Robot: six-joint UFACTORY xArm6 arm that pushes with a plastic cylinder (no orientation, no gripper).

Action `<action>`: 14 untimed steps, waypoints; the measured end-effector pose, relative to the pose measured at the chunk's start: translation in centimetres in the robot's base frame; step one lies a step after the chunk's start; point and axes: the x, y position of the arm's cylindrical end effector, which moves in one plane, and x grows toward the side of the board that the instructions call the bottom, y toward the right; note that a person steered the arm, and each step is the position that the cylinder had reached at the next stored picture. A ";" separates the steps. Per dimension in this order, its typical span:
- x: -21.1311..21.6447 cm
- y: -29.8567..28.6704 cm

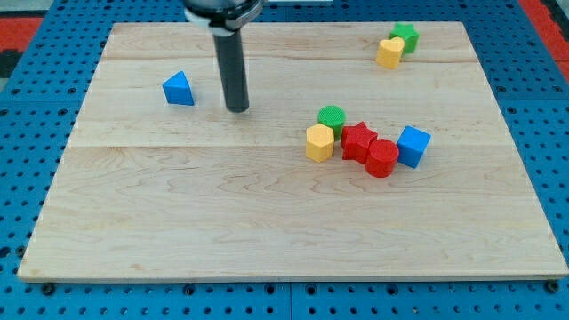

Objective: Move green circle and yellow hexagon to the center

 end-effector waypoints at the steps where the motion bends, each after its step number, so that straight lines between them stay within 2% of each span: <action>1: -4.3 -5.4; 2: -0.7 -12.7; 3: 0.3 -12.9; 5: -3.0 -7.3; 8: -2.6 -5.9; 9: -2.2 -0.7; 10: -1.5 8.5; 11: 2.5 11.3; 12: 4.5 17.7; 14: 6.4 8.9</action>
